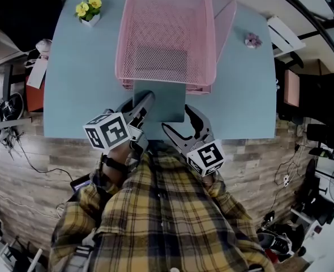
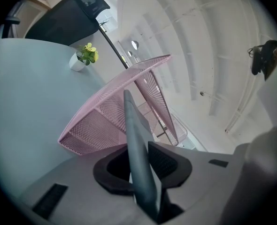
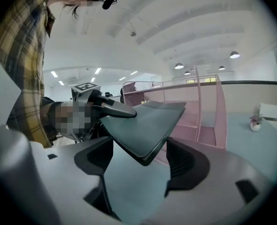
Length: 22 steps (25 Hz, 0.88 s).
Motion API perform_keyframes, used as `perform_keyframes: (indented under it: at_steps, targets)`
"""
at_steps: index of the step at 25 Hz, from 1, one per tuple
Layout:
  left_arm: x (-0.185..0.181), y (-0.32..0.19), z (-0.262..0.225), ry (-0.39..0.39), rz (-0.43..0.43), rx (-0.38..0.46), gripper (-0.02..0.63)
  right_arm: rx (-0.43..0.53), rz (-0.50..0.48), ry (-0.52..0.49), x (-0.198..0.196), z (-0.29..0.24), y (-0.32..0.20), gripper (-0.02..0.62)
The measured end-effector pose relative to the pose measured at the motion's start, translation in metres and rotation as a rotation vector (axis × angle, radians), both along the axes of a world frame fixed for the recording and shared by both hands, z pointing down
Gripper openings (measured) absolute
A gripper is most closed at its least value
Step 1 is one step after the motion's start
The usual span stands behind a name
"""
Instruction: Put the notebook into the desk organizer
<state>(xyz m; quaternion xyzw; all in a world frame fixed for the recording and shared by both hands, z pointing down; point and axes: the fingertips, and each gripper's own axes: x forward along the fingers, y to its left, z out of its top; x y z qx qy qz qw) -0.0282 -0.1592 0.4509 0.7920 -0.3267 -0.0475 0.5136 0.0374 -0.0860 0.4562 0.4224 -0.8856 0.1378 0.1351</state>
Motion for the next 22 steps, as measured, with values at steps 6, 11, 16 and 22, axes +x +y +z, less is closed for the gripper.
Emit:
perform_keyframes:
  at_steps: [6,11,16,22]
  targets:
    - [0.0,-0.001,-0.002,0.015,-0.001,-0.004,0.102,0.032,0.031,0.004,0.0,0.0,-0.003,0.334]
    - [0.0,0.002,-0.001,-0.005,0.011,0.003,0.139,0.093,0.074,0.011,0.002,-0.01,-0.005,0.334]
    - [-0.008,0.01,-0.006,-0.055,0.02,0.057,0.167,0.108,0.122,0.018,0.007,-0.013,-0.015,0.333]
    - [-0.021,0.019,-0.01,-0.196,0.032,0.163,0.2,0.105,0.127,0.026,0.005,-0.011,-0.025,0.333]
